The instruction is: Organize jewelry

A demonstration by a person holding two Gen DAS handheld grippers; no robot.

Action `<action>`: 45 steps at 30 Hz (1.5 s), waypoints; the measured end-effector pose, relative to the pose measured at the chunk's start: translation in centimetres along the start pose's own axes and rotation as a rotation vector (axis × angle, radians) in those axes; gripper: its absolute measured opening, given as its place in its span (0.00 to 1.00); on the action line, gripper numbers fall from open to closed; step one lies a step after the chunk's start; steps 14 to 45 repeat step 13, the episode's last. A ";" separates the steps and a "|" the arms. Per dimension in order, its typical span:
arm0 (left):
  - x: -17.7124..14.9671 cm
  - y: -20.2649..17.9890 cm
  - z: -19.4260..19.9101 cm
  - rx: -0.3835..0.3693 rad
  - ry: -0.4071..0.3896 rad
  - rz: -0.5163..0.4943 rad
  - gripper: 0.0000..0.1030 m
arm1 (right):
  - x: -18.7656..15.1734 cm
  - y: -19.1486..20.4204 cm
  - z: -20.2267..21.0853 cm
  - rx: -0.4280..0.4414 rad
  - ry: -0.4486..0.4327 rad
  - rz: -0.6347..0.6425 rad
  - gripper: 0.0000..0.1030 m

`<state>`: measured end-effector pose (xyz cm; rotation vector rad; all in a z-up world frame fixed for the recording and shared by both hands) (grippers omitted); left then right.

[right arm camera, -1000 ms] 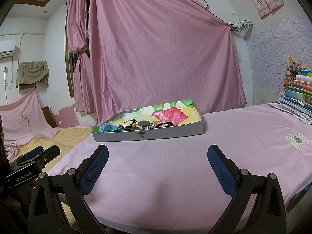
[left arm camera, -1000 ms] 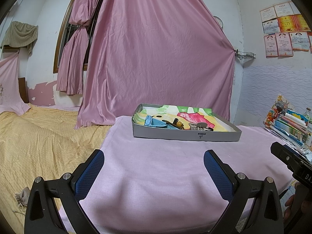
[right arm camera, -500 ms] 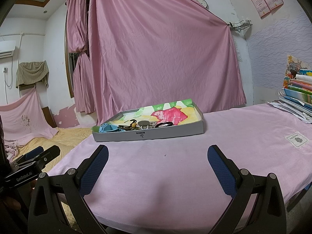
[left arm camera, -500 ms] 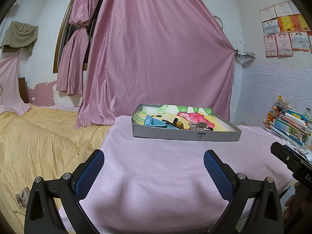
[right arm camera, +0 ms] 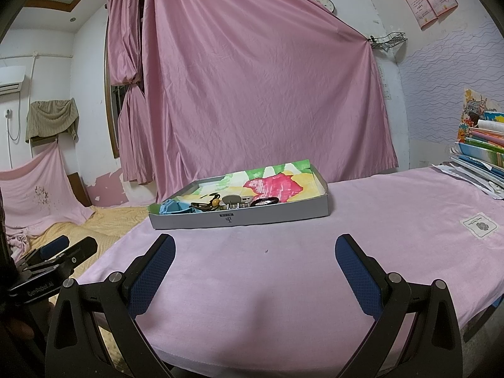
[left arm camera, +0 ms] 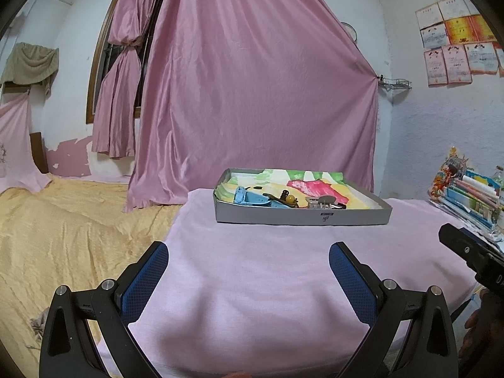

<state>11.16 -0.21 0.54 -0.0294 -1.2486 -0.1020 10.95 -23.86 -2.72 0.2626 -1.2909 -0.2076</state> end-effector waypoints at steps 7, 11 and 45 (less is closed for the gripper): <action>0.0 0.0 0.0 0.009 0.000 -0.003 0.99 | 0.0 0.0 0.0 0.000 0.001 0.000 0.97; -0.1 0.0 0.0 0.012 0.002 -0.004 0.99 | 0.0 0.0 0.0 0.000 0.001 0.000 0.97; 0.0 0.0 0.0 0.012 0.002 -0.004 0.99 | 0.0 0.0 0.0 0.000 0.001 0.000 0.97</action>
Point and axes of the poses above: each gripper's, at about its wrist camera, not at the fingertips, and z roughly against the way its jaws point, y to its left, x to its top, the point moved 5 cm from there along -z, roughly the way its jaws point, and after that the axes turned 6 degrees about -z, right-handed, at the moved point
